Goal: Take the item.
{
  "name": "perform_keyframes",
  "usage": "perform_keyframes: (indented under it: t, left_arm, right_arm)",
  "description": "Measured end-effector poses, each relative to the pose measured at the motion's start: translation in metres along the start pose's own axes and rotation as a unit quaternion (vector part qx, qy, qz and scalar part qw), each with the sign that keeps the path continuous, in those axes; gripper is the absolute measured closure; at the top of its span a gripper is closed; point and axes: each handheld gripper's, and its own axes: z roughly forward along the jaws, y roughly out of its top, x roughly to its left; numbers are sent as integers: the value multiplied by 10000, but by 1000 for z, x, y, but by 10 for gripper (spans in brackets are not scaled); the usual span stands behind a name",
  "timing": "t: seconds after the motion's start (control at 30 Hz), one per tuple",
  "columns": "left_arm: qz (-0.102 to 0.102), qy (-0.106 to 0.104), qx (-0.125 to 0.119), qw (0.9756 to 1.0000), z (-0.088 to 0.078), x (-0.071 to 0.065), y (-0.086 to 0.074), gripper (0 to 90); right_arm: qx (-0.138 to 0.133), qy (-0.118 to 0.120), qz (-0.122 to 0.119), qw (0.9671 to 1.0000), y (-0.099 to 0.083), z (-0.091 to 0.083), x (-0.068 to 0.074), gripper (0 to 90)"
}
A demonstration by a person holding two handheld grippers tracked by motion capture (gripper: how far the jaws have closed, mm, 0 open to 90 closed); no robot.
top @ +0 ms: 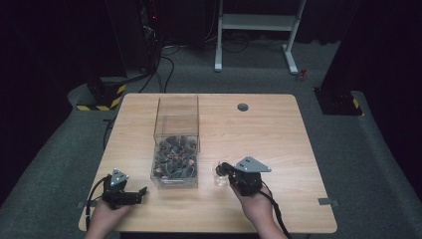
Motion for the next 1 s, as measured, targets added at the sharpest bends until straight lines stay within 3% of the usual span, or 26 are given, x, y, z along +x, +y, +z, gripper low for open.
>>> perform_keyframes:
  t: [0.4, 1.0]
  left_arm:
    - [0, 1, -1, 10000, 0, 0, 0, 22]
    - [1, 1, -1, 10000, 0, 0, 0, 21]
  right_arm:
    - [-44, 39, 16, 10000, 3, 0, 1, 792]
    - [-224, 51, 16, 9997, 8, -1, -2, 422]
